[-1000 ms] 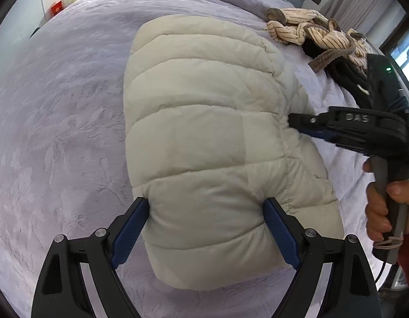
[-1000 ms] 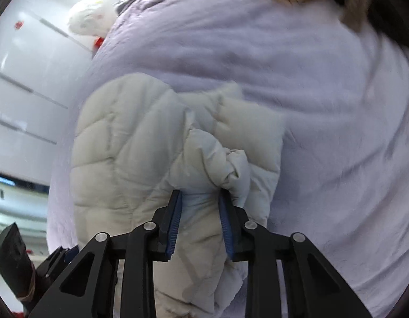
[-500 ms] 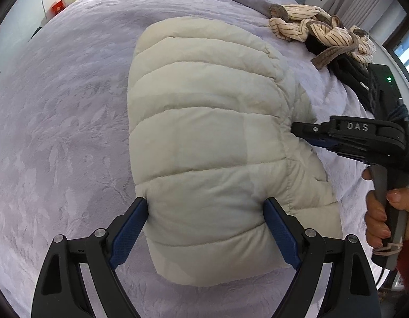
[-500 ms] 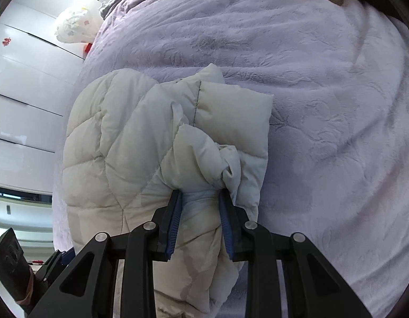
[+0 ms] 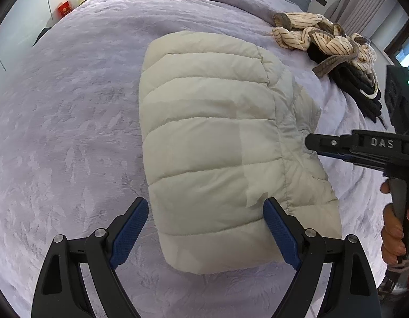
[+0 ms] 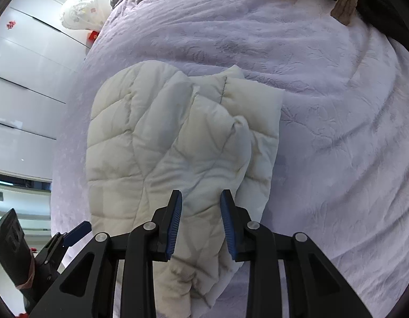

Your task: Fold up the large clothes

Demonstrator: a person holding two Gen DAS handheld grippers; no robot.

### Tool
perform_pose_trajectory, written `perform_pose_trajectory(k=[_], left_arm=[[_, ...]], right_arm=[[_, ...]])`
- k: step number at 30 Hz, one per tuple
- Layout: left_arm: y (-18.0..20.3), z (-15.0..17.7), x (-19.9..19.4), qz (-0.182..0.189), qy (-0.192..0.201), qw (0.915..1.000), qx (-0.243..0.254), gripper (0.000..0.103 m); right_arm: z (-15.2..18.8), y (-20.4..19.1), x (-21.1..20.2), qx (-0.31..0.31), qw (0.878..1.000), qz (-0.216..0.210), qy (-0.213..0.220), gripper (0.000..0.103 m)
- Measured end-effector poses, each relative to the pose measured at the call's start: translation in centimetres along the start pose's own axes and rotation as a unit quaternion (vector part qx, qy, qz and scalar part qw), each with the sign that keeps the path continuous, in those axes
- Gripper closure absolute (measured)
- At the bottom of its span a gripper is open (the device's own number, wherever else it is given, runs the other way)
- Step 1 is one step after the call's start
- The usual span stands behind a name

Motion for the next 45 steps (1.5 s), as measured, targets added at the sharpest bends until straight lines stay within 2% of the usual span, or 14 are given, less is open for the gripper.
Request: perform_pose_trajectory(k=[6,9,12,14,15,17,18,22,25,27,29,34,37,45], left_arm=[[-0.6,0.0,-0.9,-0.003,0.001,1.0,-0.009,0.014],[-0.8,0.2,-1.6,-0.002,-0.002,0.9999,-0.017,0.014],[-1.1,0.2,-3.2,-0.026,0.007,0.9996,-0.009,0.014],[-1.2,0.2,-4.6,-0.032,0.021,0.9992,-0.005,0.014],[-1.2,0.1,-5.3,-0.034,0.026,0.9991,-0.004,0.014],[-1.1,0.1,-6.6,-0.035,0.037,0.9987,-0.004,0.01],[-1.1,0.2,-7.2,-0.034,0.039,0.9986,-0.005,0.003],[-0.8,0.5,-8.9,-0.032,0.039,0.9987,-0.008,0.002],[-0.6,0.9,-10.1,-0.048,0.039,0.9981,0.0,0.001],[-0.5,1.0,-11.2,-0.066,0.043,0.9969,0.006,0.001],[-0.2,1.0,-12.4,-0.066,0.052,0.9964,0.01,0.001],[0.3,0.8,-15.3,-0.074,0.074,0.9944,0.007,0.001],[0.2,0.9,-16.9,-0.088,0.088,0.9922,-0.002,0.001],[1.7,1.4,-19.7,-0.092,0.085,0.9921,0.003,0.001]], right_arm=[[1.5,-1.3,-1.3,-0.006,1.0,-0.004,-0.004,0.07],[1.8,-1.7,-1.9,-0.005,1.0,0.008,-0.006,0.068],[2.5,-2.1,-2.8,-0.007,1.0,0.021,-0.007,0.063],[3.4,-2.6,-3.9,-0.011,1.0,0.026,-0.004,0.049],[3.7,-2.7,-4.6,-0.012,0.999,0.03,0.0,0.047],[4.4,-3.0,-5.6,-0.013,0.999,0.034,0.006,0.046],[4.8,-3.1,-6.2,-0.013,0.999,0.039,0.01,0.045],[5.5,-3.5,-7.9,-0.011,0.999,0.049,0.018,0.042],[6.0,-3.7,-9.0,-0.01,0.998,0.064,0.023,0.04],[6.6,-3.9,-9.8,-0.009,0.997,0.071,0.026,0.034],[6.9,-4.2,-10.6,-0.013,0.996,0.084,0.031,0.019],[7.4,-5.0,-12.7,-0.029,0.993,0.105,0.049,0.016],[7.7,-5.1,-14.0,-0.024,0.992,0.108,0.062,0.0],[7.9,-5.1,-17.8,-0.013,0.987,0.125,0.099,0.0]])
Point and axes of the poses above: each gripper's, at about its wrist camera, not at the fingertips, and x roughly the way its jaws point, y to its right, z to its underside, the point moved 9 cm from there along x, roughly the way its jaws point, and after that the axes turned 15 degrees about z, right-handed, at the moved point
